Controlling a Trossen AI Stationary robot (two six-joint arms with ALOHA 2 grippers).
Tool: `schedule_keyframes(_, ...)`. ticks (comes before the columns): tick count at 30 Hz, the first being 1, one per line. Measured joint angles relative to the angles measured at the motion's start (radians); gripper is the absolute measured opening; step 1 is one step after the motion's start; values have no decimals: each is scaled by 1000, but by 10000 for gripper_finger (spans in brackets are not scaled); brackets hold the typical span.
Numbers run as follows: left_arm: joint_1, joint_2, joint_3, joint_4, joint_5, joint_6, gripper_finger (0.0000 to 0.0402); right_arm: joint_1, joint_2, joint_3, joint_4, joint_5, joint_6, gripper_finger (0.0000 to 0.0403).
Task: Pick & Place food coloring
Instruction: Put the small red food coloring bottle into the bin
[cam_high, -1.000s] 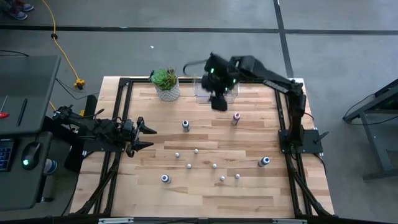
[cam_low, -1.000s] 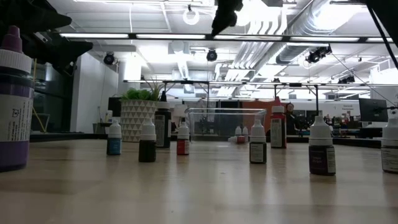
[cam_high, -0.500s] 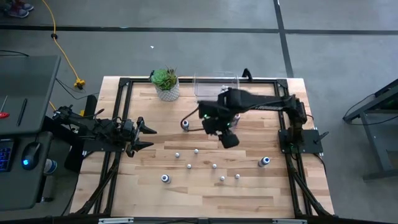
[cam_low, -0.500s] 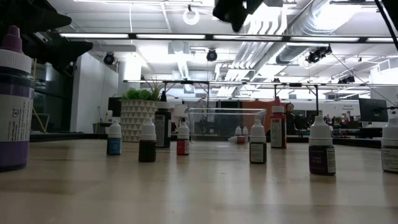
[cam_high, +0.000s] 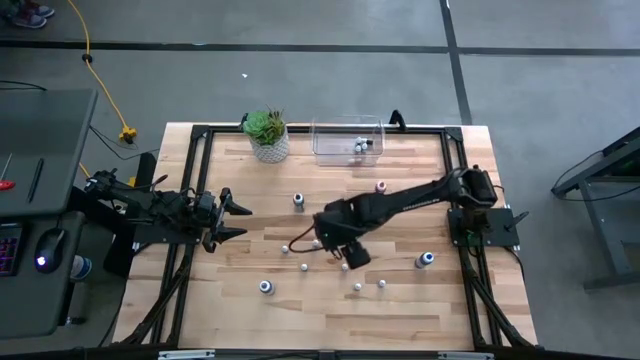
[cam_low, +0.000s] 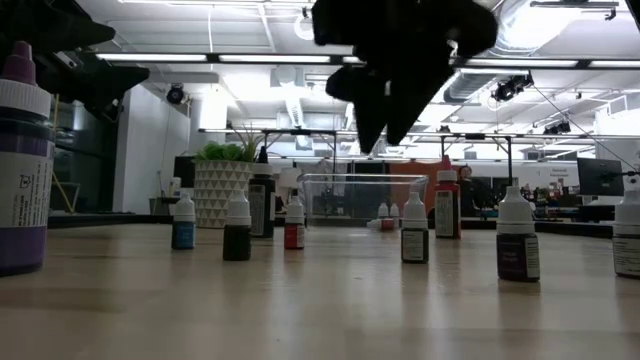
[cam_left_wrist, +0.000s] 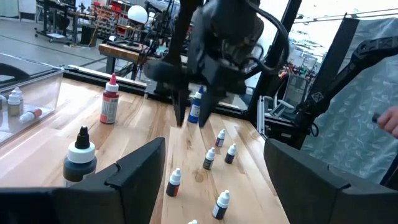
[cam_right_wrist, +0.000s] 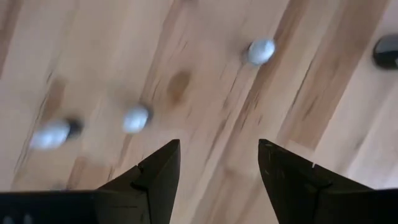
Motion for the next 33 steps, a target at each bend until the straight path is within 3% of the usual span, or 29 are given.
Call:
schedule_keyframes(5,0,0,0,0,0,0,271,8,8,-59,166,44,135,204)
schedule_keyframes(11,0,0,0,0,0,0,271,-3,75,-24,223,-10,261,204)
schedule_keyframes(15,0,0,0,0,0,0,271,-4,121,40,210,-25,270,204)
schedule_keyframes(23,0,0,0,0,0,0,271,-17,146,64,210,62,271,204)
schedule_keyframes(33,0,0,0,0,0,0,271,-22,193,63,233,37,292,204)
